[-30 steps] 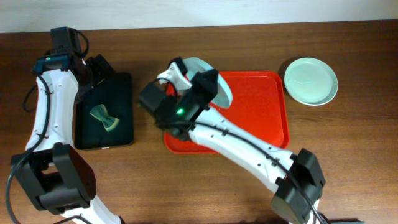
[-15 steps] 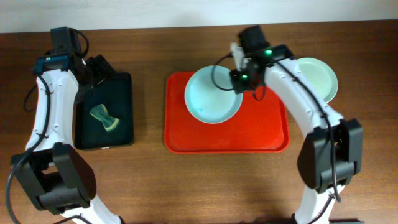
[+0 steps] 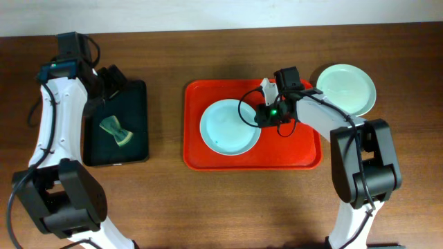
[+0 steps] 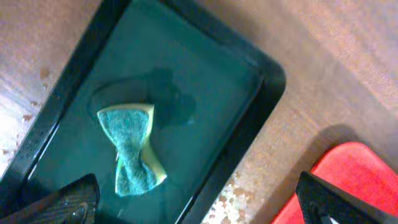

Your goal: Clean dirty plates on tray and stack at the side

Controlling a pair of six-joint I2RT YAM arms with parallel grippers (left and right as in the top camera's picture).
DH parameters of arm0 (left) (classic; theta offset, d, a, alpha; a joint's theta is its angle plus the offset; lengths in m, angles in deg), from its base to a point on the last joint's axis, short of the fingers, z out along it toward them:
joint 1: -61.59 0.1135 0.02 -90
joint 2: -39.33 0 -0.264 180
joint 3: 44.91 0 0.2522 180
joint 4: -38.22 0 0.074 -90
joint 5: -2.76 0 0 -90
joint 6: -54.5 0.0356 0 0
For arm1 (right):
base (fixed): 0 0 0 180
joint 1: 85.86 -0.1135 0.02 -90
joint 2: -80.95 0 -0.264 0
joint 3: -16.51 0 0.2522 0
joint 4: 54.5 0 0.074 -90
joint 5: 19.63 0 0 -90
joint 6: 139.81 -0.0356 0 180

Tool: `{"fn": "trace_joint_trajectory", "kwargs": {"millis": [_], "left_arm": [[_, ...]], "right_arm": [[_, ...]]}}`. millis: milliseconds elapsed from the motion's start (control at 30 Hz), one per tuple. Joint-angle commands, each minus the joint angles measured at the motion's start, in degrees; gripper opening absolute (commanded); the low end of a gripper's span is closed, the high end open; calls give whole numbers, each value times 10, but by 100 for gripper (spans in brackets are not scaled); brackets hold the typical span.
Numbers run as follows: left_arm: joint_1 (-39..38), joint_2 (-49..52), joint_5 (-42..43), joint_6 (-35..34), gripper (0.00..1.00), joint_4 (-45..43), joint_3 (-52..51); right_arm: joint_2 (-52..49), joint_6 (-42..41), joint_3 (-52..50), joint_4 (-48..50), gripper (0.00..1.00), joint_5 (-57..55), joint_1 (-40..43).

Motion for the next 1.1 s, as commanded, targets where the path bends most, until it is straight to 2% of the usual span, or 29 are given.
{"fn": "trace_joint_trajectory", "kwargs": {"millis": [0,67,167,200,267,367,467,533,567,600,667,733,767,800,967,1067], "left_arm": [[3,7,-18,3,99,5,-10],[3,23,-29,3,99,-10,-38],[13,60,-63,-47,84,-24,-71],[19,73,-60,-63,84,-27,-74],[29,98,-42,-64,71,-35,-74],[29,124,-38,-64,44,-39,-74],[29,142,-39,-64,39,-41,-74],[29,143,-39,-64,19,-42,-74],[29,142,-39,-64,16,-42,-73],[29,142,-38,-64,16,-40,-71],[29,142,-38,-64,36,-35,-71],[29,143,-39,-63,36,-35,-71],[29,143,-39,-63,16,-35,-71],[29,142,-39,-63,0,-35,-70],[29,108,-24,-63,0,10,-21],[26,60,15,-30,0,13,-11]], "right_arm": [[-3,-7,-11,-1,4,5,-5],[-3,-7,-11,-2,4,5,-5],[-3,-7,-11,-9,4,5,-5],[-3,-7,-11,-10,4,5,-5],[-3,-7,-11,-10,4,5,-5],[-3,-7,-11,-9,4,5,-5],[-3,-7,-11,-7,4,5,-5],[-3,-7,-11,-7,4,5,-5],[-3,-7,-11,-7,4,5,-5],[-3,-7,-11,-7,4,5,-5],[-3,-7,-11,-7,4,5,-5],[-3,-7,-11,-7,4,5,-5],[-3,-7,-11,-7,4,5,-5],[-3,-7,-11,-7,4,5,-5],[-3,-22,-11,-5,4,3,-14],[-3,-22,-11,6,4,0,-29]]}}
